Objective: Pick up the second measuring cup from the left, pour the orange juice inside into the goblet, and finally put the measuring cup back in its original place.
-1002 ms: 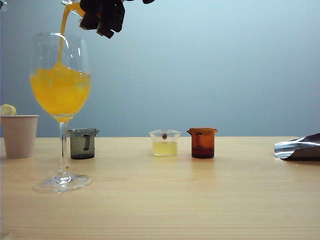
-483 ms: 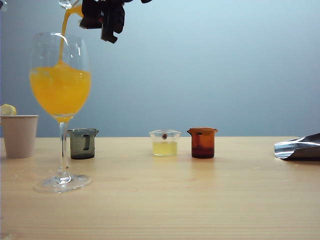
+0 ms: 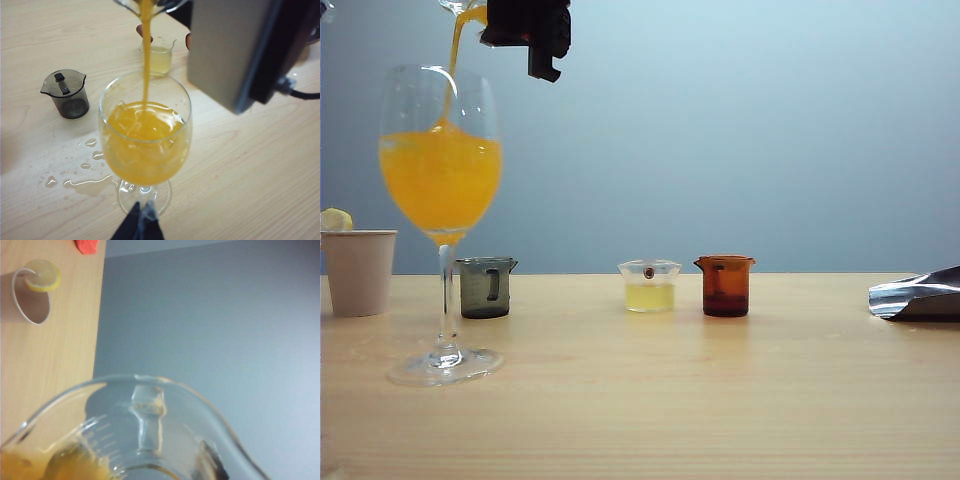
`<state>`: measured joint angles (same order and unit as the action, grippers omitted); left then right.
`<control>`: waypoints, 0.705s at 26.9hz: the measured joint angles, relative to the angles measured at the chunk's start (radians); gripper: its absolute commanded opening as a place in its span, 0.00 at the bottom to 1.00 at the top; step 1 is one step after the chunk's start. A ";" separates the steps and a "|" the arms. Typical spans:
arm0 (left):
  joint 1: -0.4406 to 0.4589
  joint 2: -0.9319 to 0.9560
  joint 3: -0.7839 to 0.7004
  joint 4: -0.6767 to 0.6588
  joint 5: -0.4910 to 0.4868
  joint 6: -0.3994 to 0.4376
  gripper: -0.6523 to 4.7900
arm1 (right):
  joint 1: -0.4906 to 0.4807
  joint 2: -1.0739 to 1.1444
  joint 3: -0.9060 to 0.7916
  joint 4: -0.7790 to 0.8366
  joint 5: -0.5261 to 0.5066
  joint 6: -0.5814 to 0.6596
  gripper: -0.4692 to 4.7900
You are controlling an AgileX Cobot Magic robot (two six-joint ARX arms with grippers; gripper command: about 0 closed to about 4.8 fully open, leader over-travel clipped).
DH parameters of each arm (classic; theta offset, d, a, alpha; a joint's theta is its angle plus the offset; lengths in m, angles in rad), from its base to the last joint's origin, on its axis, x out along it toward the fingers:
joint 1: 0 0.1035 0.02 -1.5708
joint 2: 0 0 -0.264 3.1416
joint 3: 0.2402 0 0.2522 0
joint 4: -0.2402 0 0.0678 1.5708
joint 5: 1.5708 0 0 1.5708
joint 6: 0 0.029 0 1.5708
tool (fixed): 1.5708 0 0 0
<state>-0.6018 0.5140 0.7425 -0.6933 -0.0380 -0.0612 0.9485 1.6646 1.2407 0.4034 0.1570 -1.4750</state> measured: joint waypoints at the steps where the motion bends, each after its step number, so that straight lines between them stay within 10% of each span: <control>1: 0.000 0.000 0.000 0.000 0.000 0.000 0.11 | 0.000 0.000 0.000 0.002 0.000 -0.012 0.34; 19: 0.000 0.000 0.000 0.027 -0.007 0.004 0.11 | 0.001 0.000 0.000 0.034 -0.016 -0.253 0.34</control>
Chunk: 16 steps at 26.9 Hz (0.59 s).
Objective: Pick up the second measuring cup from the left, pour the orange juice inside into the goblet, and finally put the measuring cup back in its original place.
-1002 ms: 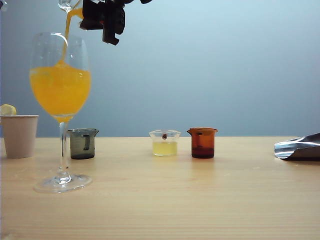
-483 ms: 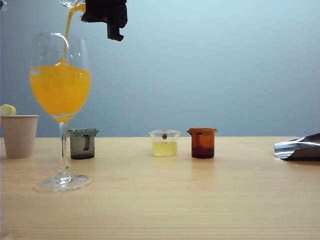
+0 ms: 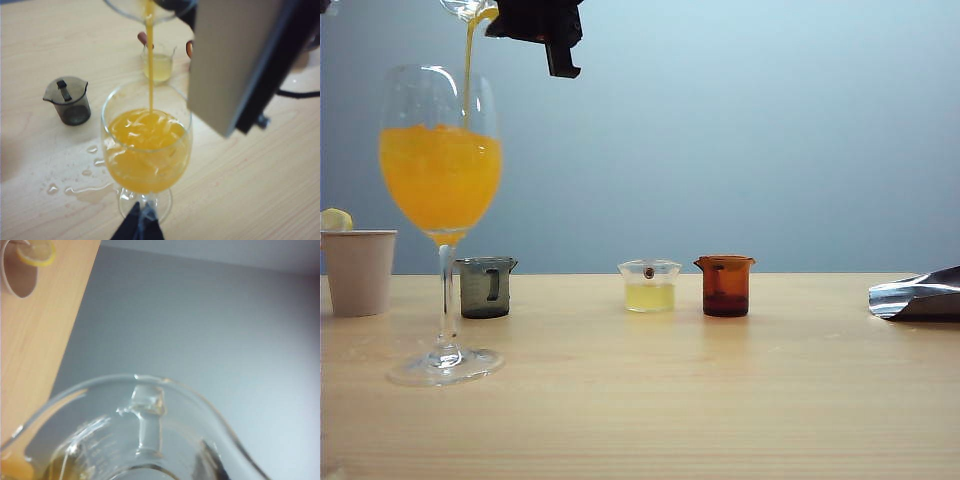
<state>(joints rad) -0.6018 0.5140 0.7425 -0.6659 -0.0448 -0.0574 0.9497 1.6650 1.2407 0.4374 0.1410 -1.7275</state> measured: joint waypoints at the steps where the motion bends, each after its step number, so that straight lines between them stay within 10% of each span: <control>1: 0.000 0.000 0.000 0.002 -0.001 0.000 0.11 | 0.000 0.000 0.000 0.005 -0.005 -0.012 0.34; 16: 0.000 0.000 0.000 0.012 -0.019 0.000 0.11 | 0.010 0.000 0.000 0.030 -0.068 -0.092 0.34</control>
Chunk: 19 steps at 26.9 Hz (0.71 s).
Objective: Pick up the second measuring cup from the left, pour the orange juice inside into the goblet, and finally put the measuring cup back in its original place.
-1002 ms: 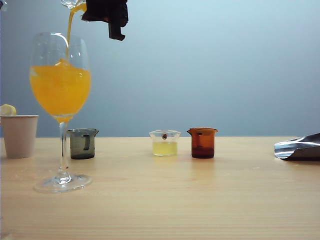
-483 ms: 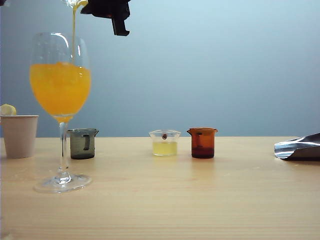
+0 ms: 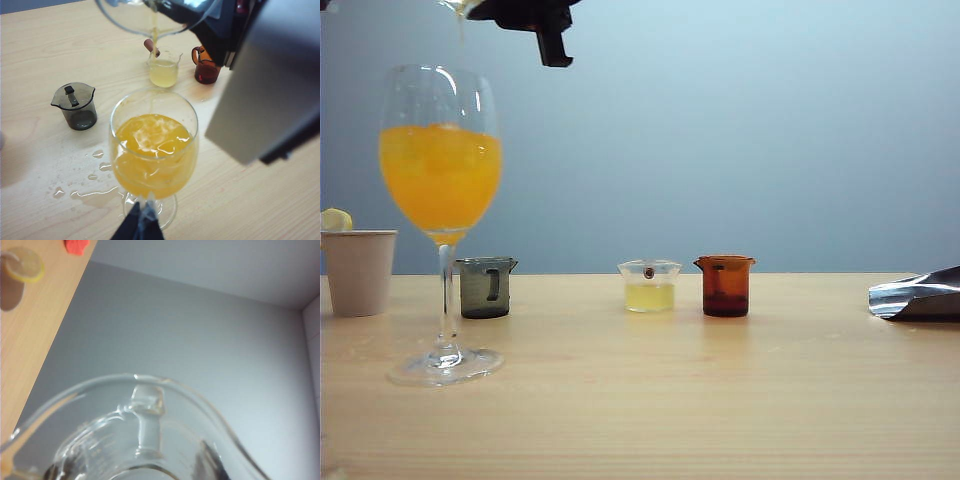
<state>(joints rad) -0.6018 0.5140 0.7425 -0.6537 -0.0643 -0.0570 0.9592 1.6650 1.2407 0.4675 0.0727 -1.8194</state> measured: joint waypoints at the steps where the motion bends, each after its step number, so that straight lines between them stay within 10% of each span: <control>1: 0.000 0.000 0.000 0.000 0.000 0.000 0.11 | 0.002 0.000 0.000 0.000 -0.004 -0.006 0.34; 12: 0.000 0.000 0.000 0.000 0.000 0.000 0.11 | 0.006 0.000 0.000 0.005 -0.006 0.000 0.34; 19: 0.000 0.000 0.000 0.000 0.000 0.000 0.11 | 0.006 0.000 0.000 0.005 0.010 0.251 0.34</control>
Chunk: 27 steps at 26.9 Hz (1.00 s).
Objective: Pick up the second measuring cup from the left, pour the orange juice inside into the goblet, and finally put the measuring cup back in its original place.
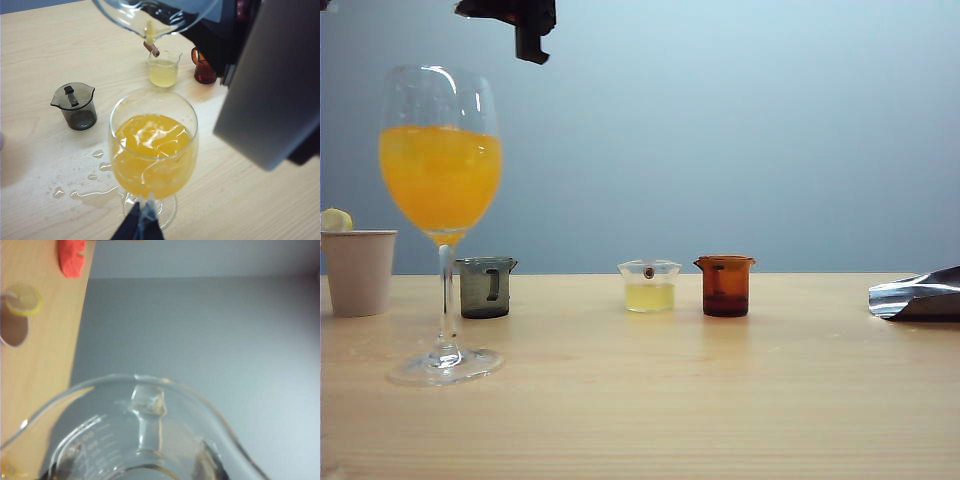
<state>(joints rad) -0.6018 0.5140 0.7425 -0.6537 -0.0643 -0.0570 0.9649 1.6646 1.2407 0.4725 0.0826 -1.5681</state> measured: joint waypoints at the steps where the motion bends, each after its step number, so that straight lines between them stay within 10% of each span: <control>1: 0.000 0.000 0.000 0.000 0.000 0.000 0.11 | 0.000 0.000 0.000 0.000 0.005 0.040 0.34; 12: 0.000 0.000 0.000 0.000 0.000 0.000 0.11 | -0.025 -0.007 0.000 -0.023 0.049 0.597 0.34; 22: 0.000 -0.002 0.000 0.039 0.000 0.000 0.11 | -0.243 -0.007 0.000 -0.045 -0.085 1.213 0.34; 27: 0.000 -0.002 0.000 0.059 0.000 0.023 0.11 | -0.277 0.026 -0.028 -0.036 -0.099 1.331 0.34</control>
<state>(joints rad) -0.6018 0.5121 0.7425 -0.5945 -0.0643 -0.0341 0.6876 1.6909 1.2125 0.4366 -0.0162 -0.2371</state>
